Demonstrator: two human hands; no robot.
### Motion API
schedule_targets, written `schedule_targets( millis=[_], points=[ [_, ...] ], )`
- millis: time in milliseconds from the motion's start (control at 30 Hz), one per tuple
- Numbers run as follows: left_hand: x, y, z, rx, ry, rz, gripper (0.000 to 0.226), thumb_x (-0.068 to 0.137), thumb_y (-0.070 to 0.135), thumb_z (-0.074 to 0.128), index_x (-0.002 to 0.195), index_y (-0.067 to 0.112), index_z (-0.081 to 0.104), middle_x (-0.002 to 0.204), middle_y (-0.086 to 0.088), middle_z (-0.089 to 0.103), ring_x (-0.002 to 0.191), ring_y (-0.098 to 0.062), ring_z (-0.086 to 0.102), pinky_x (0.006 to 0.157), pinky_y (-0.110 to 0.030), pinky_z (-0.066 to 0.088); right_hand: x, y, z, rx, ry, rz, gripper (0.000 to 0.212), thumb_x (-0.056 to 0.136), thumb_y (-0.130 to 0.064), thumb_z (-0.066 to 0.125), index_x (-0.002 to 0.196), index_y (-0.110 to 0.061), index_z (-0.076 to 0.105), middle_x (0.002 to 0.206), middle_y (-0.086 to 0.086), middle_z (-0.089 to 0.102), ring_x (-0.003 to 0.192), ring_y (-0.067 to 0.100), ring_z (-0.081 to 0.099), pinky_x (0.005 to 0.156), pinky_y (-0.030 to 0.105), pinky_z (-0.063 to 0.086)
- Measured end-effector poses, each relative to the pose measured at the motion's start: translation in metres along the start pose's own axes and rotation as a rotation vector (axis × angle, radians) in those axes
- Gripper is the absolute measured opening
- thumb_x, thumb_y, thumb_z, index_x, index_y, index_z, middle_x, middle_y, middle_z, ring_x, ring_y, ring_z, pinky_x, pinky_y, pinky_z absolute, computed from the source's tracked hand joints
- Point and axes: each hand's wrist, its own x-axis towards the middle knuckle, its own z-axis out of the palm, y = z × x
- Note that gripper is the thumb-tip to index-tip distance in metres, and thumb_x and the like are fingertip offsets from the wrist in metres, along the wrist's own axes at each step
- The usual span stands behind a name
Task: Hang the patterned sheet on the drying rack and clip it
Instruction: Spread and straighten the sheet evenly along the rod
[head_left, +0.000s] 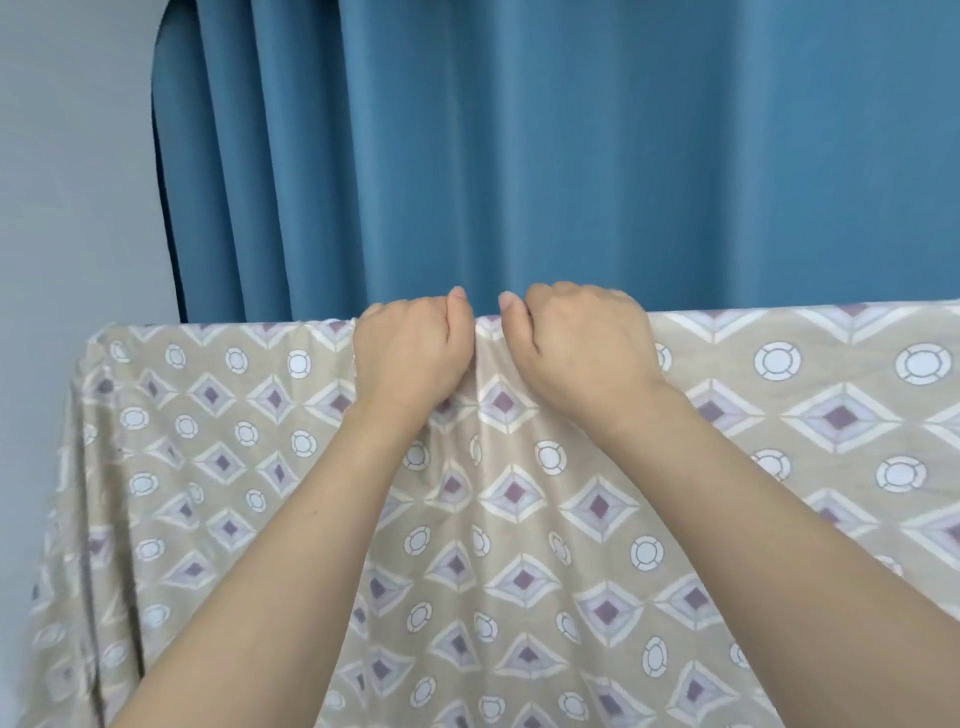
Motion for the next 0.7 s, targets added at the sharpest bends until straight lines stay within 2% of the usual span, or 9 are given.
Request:
schedule_targets(
  millis=[67,167,300,400,500,600,700],
  points=[
    [0.002,-0.008,-0.002,0.005,-0.037,0.029,0.056,0.103,0.032,0.026,0.05,0.016,0.033,0.049,0.001,0.039,0.06,-0.031,0.043,0.063,-0.034,0.029,0.0,-0.006,0.006,-0.064,0.029,0.029,0.047,0.1,-0.039,0.026,0.061,-0.017,0.04,0.059,0.006,0.059,0.054,0.025,0.039,0.057,0.032,0.024],
    [0.007,-0.025,-0.004,-0.024,-0.087,0.075,0.057,0.103,0.036,0.025,0.051,0.015,0.037,0.05,0.001,0.041,0.061,-0.031,0.045,0.058,-0.034,0.028,0.003,-0.007,0.014,-0.173,-0.018,0.092,0.054,0.101,-0.036,0.024,0.051,-0.018,0.03,0.05,0.001,0.045,0.05,0.025,0.039,0.054,0.031,0.02],
    [0.015,-0.063,-0.004,-0.026,-0.116,0.064,0.057,0.102,0.037,0.024,0.053,0.013,0.04,0.054,-0.002,0.044,0.062,-0.032,0.045,0.058,-0.034,0.029,0.006,-0.018,0.011,-0.258,0.008,0.193,0.055,0.095,-0.031,0.031,0.043,-0.017,0.018,0.037,0.0,0.028,0.037,0.023,0.027,0.05,0.026,0.013],
    [0.017,-0.099,-0.001,-0.006,-0.067,0.065,0.057,0.102,0.034,0.024,0.051,0.013,0.041,0.055,-0.004,0.049,0.063,-0.032,0.047,0.061,-0.034,0.03,0.005,-0.02,0.011,-0.324,-0.108,0.209,0.058,0.099,-0.034,0.029,0.045,-0.014,0.025,0.041,-0.001,0.029,0.042,0.025,0.03,0.048,0.028,0.01],
    [0.018,-0.126,0.001,-0.02,-0.037,0.052,0.055,0.101,0.033,0.025,0.053,0.012,0.042,0.056,-0.006,0.052,0.062,-0.033,0.048,0.065,-0.035,0.034,0.008,-0.021,0.01,-0.317,-0.111,0.248,0.059,0.1,-0.037,0.027,0.048,-0.01,0.036,0.045,0.002,0.038,0.044,0.023,0.03,0.047,0.027,0.013],
    [0.022,-0.135,-0.003,-0.023,-0.091,0.044,0.054,0.101,0.034,0.025,0.06,0.01,0.051,0.057,-0.004,0.049,0.064,-0.032,0.048,0.062,-0.034,0.032,0.011,-0.031,0.009,-0.316,-0.114,0.314,0.057,0.1,-0.035,0.028,0.049,-0.011,0.039,0.047,0.003,0.041,0.047,0.025,0.036,0.047,0.027,0.016],
    [0.026,-0.134,-0.007,-0.028,-0.137,0.035,0.051,0.1,0.036,0.026,0.062,0.011,0.049,0.059,-0.002,0.043,0.068,-0.031,0.046,0.063,-0.033,0.033,0.02,-0.058,0.008,-0.268,-0.112,0.295,0.053,0.1,-0.035,0.027,0.054,-0.013,0.04,0.052,0.001,0.044,0.054,0.028,0.043,0.047,0.027,0.018]
  ],
)
